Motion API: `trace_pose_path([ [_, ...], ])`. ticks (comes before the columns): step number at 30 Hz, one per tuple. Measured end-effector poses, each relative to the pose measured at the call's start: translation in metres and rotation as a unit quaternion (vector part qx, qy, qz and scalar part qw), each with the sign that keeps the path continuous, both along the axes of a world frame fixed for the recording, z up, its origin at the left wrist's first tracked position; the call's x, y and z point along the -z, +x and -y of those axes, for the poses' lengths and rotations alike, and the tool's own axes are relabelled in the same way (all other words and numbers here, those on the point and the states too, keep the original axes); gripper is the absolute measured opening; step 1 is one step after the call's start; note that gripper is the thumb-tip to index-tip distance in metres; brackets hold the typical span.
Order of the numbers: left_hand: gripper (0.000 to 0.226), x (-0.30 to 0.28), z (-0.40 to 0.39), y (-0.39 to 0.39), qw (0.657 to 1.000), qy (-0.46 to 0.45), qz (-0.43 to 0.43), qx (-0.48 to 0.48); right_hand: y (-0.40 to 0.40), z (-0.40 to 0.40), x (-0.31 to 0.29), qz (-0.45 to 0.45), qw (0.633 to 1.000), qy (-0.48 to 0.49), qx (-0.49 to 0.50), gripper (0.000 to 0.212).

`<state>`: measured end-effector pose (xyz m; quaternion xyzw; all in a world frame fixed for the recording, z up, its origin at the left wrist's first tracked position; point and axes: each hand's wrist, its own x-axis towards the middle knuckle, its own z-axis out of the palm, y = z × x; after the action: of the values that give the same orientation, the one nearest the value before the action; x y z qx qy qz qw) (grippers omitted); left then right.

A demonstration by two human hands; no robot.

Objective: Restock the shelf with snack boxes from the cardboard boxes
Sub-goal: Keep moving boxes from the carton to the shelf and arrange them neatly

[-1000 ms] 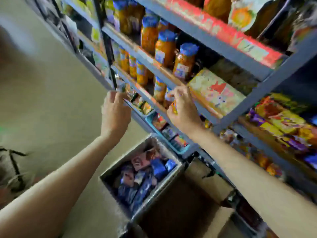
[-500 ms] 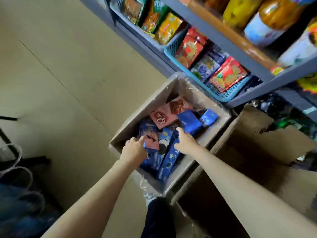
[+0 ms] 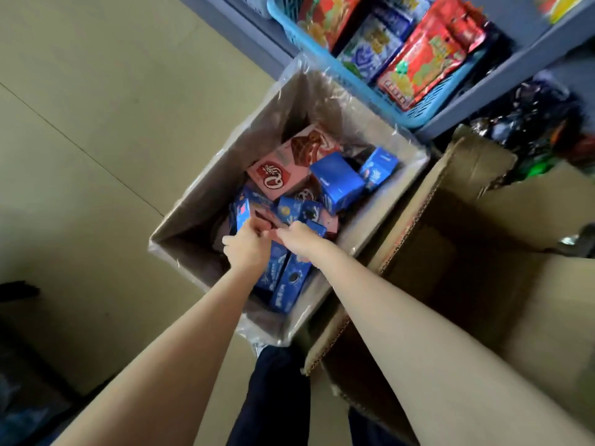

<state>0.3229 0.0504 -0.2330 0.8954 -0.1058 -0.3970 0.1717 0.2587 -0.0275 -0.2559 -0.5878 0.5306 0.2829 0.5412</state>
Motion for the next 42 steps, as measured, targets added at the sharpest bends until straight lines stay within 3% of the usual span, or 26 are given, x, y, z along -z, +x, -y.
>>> trace_pose_path([
  [3,0.014,-0.063,0.025,-0.007,0.994,-0.108,-0.035,-0.002,-0.007,0.026,-0.054,-0.002,0.994,-0.018,0.11,0.058],
  [5,0.022,-0.116,0.047,-0.008,0.979,-0.184,-0.091,0.002,-0.016,0.048,-0.103,0.024,0.98,-0.024,0.196,0.059],
  [9,0.022,-0.241,0.085,-0.009,0.942,-0.237,-0.235,0.026,-0.049,0.109,-0.235,0.101,0.954,-0.052,0.278,0.069],
  [11,0.021,-0.311,0.1,-0.009,0.9,-0.269,-0.342,0.032,-0.072,0.138,-0.322,0.152,0.949,-0.061,0.268,0.038],
  [12,0.022,-0.348,0.108,-0.008,0.886,-0.286,-0.363,0.045,-0.084,0.152,-0.365,0.174,0.952,-0.063,0.244,0.02],
  [13,0.021,-0.386,0.117,-0.008,0.88,-0.304,-0.362,0.054,-0.095,0.166,-0.406,0.191,0.954,-0.078,0.217,0.018],
  [16,0.022,-0.509,0.143,-0.015,0.871,-0.378,-0.308,0.068,-0.12,0.191,-0.534,0.23,0.955,-0.157,0.101,0.02],
  [19,0.027,-0.621,0.163,-0.034,0.841,-0.467,-0.255,0.103,-0.146,0.195,-0.657,0.312,0.925,-0.21,0.054,0.013],
  [24,0.031,-0.764,0.164,-0.052,0.742,-0.644,-0.138,0.125,-0.19,0.169,-0.822,0.437,0.847,-0.298,0.062,0.01],
  [28,0.03,-0.856,0.154,-0.07,0.687,-0.697,0.004,0.207,-0.217,0.149,-0.891,0.483,0.769,-0.409,0.087,0.012],
  [32,0.038,-0.925,0.156,-0.103,0.627,-0.731,0.085,0.256,-0.241,0.138,-0.934,0.531,0.707,-0.445,0.143,0.019],
  [35,0.042,-0.956,0.161,-0.13,0.604,-0.727,0.136,0.298,-0.263,0.138,-0.961,0.538,0.692,-0.461,0.139,0.039],
  [38,0.039,-0.979,0.169,-0.154,0.568,-0.737,0.2,0.306,-0.288,0.145,-0.988,0.525,0.682,-0.497,0.112,0.041],
  [42,0.04,-1.014,0.193,-0.188,0.513,-0.764,0.266,0.287,-0.313,0.157,-1.036,0.515,0.617,-0.583,0.12,0.036],
])
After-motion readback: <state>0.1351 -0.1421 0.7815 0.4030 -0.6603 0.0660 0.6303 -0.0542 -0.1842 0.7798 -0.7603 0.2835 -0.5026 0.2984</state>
